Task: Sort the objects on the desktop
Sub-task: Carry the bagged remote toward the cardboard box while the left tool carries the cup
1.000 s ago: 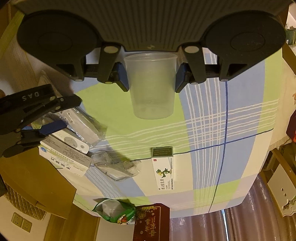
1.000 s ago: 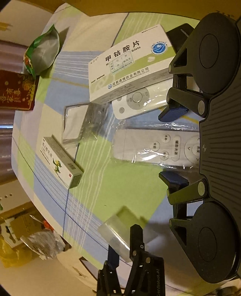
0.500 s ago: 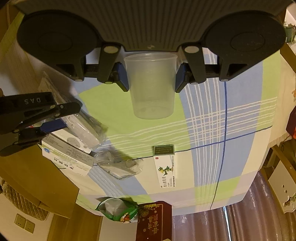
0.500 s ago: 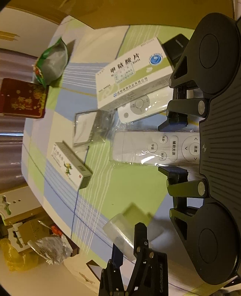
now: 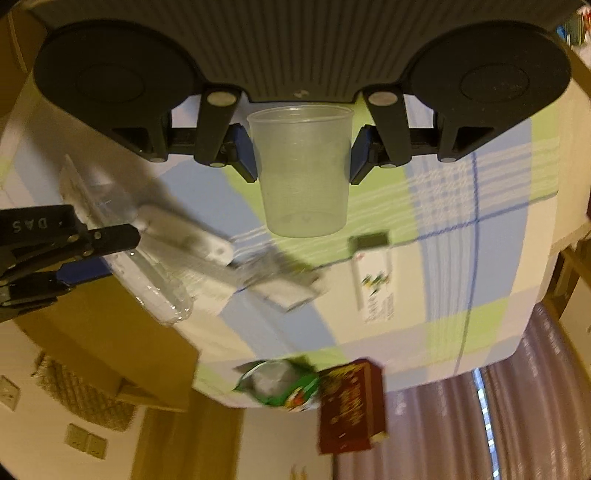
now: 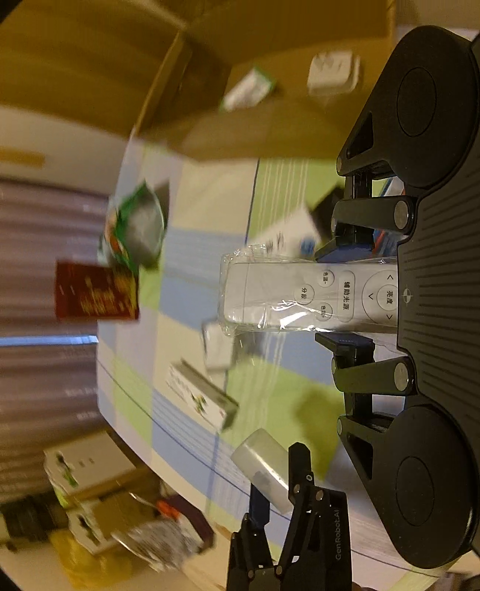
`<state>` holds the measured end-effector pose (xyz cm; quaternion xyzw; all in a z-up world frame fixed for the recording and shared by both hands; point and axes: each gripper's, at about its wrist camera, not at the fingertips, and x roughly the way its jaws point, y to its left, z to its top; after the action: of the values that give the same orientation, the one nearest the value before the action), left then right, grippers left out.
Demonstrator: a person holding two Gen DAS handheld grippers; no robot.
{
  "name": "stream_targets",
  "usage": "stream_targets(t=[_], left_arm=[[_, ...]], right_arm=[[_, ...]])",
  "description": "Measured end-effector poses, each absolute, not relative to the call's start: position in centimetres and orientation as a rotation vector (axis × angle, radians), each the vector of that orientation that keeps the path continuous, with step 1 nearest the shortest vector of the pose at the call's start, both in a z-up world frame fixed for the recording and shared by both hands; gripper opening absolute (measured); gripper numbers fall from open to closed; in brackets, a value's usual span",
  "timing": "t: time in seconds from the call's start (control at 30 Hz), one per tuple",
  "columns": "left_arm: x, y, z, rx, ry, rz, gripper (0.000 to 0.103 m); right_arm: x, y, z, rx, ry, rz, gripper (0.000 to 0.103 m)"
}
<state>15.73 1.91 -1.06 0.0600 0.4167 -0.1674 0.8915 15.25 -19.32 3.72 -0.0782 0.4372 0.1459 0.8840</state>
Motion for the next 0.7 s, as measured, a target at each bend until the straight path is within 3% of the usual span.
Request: stream_targets(t=[0.3, 0.7], left_arm=[[15.0, -4.4, 1.9, 0.186, 0.803, -0.518, 0.048], [12.0, -13.0, 4.1, 0.219, 0.767, -0.669, 0.048]], right_arm=[[10.8, -25.6, 7.8, -0.09, 0.873, 0.142, 0.038], [5.9, -33.3, 8.5, -0.054, 0.882, 0.045, 0.038]])
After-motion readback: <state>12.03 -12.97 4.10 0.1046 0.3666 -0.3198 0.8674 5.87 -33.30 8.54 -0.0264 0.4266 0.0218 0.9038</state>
